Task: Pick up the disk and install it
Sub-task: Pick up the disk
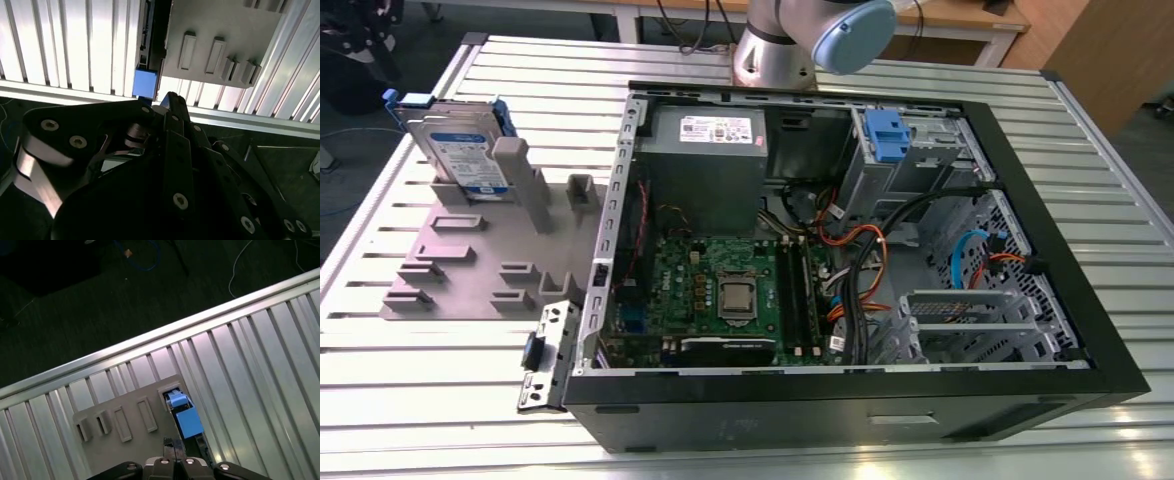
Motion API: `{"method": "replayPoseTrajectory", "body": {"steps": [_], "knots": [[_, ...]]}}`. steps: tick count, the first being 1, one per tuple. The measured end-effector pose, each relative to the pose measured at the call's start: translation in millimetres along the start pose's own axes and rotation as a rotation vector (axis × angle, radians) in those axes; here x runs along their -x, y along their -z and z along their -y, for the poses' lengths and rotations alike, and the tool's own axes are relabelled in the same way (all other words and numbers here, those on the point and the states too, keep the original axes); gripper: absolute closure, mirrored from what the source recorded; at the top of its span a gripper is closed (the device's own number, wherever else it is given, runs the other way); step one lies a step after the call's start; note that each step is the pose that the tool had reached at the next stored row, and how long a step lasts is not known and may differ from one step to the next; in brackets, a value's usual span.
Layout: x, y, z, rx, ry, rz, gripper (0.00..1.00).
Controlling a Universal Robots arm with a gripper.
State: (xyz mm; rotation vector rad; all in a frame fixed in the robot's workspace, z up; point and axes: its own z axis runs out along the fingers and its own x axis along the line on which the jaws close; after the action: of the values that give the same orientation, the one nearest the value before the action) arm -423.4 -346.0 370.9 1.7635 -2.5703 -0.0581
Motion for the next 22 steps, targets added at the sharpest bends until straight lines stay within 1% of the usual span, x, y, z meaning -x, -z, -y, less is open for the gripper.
{"method": "replayPoseTrajectory", "body": {"steps": [7,13,15,16,21,22], "knots": [[0.0,-0.3,0.0,-0.0042,0.065,-0.0008,0.89],[-0.2,-0.6,0.1,-0.0056,0.119,-0.0024,0.89],[-0.3,-1.0,0.2,-0.0077,0.132,-0.0019,0.89],[-0.3,-1.2,0.2,-0.0098,0.14,-0.0015,0.89],[-0.3,-2.0,0.2,-0.0327,0.186,0.0045,0.89],[-0.3,-2.2,0.3,-0.0355,0.196,0.006,0.89]]}}
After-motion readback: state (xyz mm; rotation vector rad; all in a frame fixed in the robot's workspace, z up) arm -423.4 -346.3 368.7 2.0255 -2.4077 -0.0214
